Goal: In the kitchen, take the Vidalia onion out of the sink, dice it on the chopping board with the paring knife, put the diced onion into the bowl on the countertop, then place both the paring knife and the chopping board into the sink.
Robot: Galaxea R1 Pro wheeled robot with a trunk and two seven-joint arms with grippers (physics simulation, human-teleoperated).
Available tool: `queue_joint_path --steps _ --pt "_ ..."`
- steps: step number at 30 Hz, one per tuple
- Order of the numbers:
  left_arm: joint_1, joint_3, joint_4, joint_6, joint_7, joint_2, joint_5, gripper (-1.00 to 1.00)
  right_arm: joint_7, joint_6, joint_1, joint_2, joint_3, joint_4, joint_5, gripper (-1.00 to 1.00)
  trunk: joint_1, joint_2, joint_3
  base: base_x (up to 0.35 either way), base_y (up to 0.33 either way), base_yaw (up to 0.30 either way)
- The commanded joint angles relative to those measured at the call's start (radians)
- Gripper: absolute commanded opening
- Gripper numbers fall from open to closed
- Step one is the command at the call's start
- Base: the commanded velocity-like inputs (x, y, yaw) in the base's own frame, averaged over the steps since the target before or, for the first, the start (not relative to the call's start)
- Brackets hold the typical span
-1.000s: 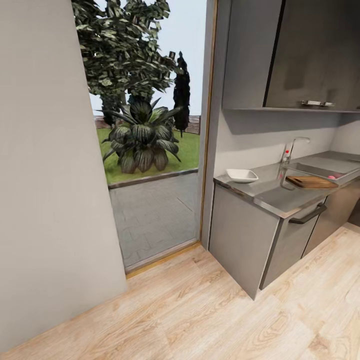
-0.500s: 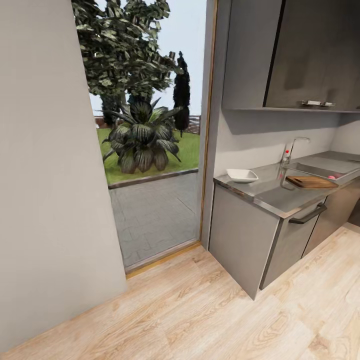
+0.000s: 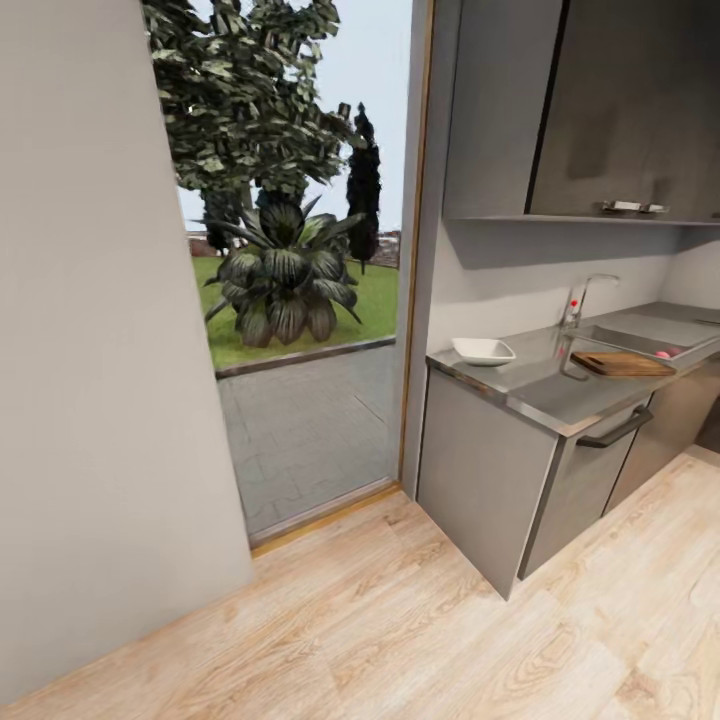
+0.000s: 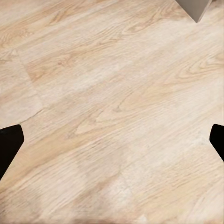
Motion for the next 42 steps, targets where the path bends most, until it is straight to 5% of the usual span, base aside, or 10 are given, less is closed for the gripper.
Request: queue_joint_path --steps 1,42 --pt "0.0 0.0 0.0 -0.002 0.001 0.0 0.001 1.0 -0.003 -0.003 -0.001 0.001 0.0 0.001 0.001 1.0 0.0 0.0 -0.001 0.0 -0.151 0.0" --pt "0.0 0.0 0.024 -0.003 0.001 -0.029 0.0 1.0 -0.006 -0.005 -0.001 0.002 -0.001 0.001 0.002 1.0 0.0 0.0 -0.001 0.0 -0.313 0.106"
